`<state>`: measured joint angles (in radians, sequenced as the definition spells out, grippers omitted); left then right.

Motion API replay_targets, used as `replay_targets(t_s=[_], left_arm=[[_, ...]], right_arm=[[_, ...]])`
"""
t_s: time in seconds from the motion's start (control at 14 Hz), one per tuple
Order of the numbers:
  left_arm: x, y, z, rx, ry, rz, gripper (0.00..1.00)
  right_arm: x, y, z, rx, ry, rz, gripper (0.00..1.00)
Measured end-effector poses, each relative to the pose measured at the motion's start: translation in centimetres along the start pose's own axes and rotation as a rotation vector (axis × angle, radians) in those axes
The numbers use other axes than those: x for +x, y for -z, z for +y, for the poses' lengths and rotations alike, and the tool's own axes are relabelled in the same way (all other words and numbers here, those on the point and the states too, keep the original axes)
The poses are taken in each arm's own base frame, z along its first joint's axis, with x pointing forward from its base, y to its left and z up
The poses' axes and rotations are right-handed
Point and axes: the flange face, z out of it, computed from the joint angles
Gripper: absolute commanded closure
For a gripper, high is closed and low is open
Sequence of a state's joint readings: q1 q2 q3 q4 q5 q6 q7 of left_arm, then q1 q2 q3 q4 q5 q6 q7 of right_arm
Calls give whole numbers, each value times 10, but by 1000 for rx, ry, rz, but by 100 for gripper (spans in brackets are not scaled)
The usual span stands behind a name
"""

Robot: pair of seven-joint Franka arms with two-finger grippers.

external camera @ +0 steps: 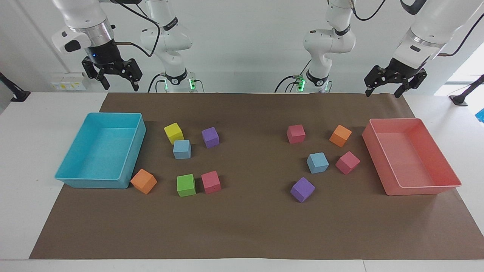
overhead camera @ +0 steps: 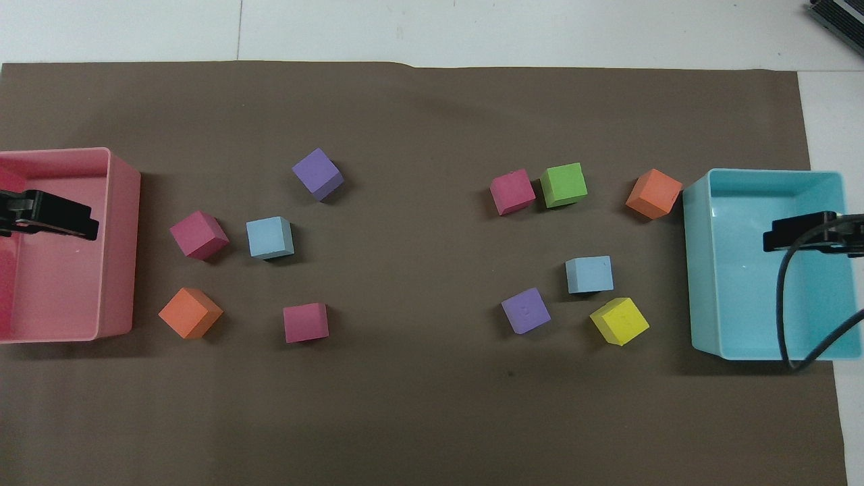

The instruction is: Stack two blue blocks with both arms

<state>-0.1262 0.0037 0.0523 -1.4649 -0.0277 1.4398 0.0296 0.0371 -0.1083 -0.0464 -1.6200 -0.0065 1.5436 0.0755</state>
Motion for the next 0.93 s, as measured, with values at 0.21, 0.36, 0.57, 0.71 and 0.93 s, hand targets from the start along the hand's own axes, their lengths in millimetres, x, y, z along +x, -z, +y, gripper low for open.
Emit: replay_targets(t_s=[0.21, 0.36, 0.57, 0.71, 0.93], left_arm=[[0, 0, 0, 0, 0, 0, 0], [0, 0, 0, 0, 0, 0, 0], [0, 0, 0, 0, 0, 0, 0], [0, 0, 0, 0, 0, 0, 0], [0, 0, 0, 0, 0, 0, 0]], right_arm=[[-1, -9, -5, -2, 10, -19, 0], [1, -23, -10, -4, 20, -34, 0], [5, -44, -30, -6, 54, -31, 0], [8, -54, -38, -7, 68, -31, 0], [9, -67, -39, -8, 70, -38, 0]])
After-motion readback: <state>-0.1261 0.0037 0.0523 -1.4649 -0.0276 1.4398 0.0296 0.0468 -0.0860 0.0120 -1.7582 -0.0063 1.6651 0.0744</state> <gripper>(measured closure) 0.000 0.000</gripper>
